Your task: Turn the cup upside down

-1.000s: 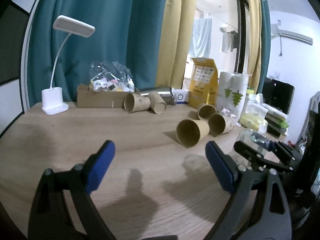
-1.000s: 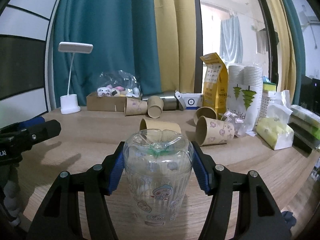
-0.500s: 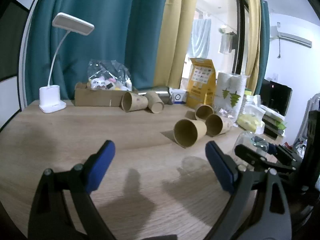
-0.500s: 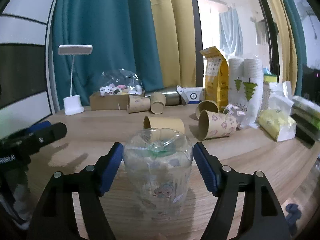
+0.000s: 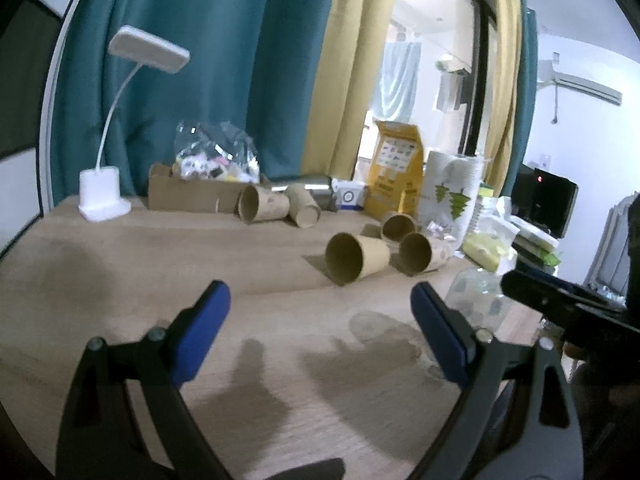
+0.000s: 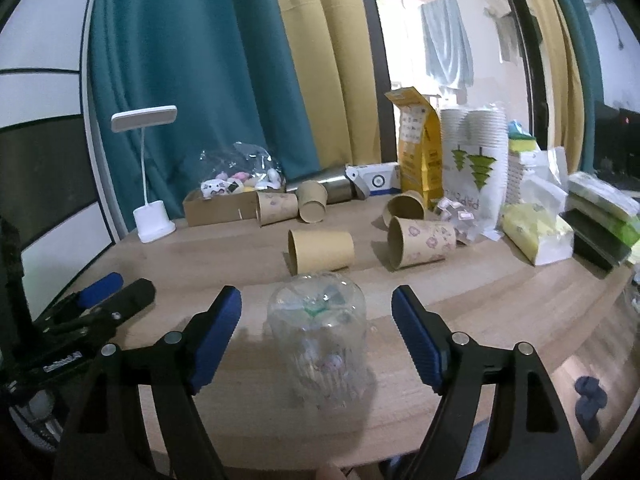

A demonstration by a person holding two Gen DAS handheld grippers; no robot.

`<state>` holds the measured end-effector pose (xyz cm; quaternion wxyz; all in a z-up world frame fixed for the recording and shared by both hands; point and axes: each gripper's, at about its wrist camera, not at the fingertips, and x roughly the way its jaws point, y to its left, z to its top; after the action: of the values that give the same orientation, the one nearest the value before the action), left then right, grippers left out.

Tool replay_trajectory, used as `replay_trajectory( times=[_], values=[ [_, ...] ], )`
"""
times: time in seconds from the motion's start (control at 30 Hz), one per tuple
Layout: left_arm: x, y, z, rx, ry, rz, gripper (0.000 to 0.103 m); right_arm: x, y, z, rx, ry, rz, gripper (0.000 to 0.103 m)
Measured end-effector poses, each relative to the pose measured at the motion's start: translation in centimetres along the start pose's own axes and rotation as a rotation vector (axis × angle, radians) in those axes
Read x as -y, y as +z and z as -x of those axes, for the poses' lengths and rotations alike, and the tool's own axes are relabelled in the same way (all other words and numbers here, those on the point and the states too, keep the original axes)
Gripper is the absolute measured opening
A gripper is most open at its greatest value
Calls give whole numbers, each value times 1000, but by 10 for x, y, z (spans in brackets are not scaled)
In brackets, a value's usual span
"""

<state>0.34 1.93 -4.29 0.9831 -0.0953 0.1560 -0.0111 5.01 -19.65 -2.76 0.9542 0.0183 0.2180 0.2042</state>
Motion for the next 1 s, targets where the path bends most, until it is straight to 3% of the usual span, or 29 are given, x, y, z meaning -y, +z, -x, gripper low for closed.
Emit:
replay_trajectory(
  times=[0.4,0.6,0.7,1.0],
  values=[
    [27,6,16,-11,-2,-75,94,2,-1,13,-7,-26,4,80],
    [23,10,20,8,-1,-51,94,1,-2,11,-18,-23,6,80],
    [24,11,21,16,8,-54,103,2,-2,10,-24,-24,3,80],
    [23,14,21,21,10,-46,103,3,-1,9,-30,-26,-2,80]
  ],
)
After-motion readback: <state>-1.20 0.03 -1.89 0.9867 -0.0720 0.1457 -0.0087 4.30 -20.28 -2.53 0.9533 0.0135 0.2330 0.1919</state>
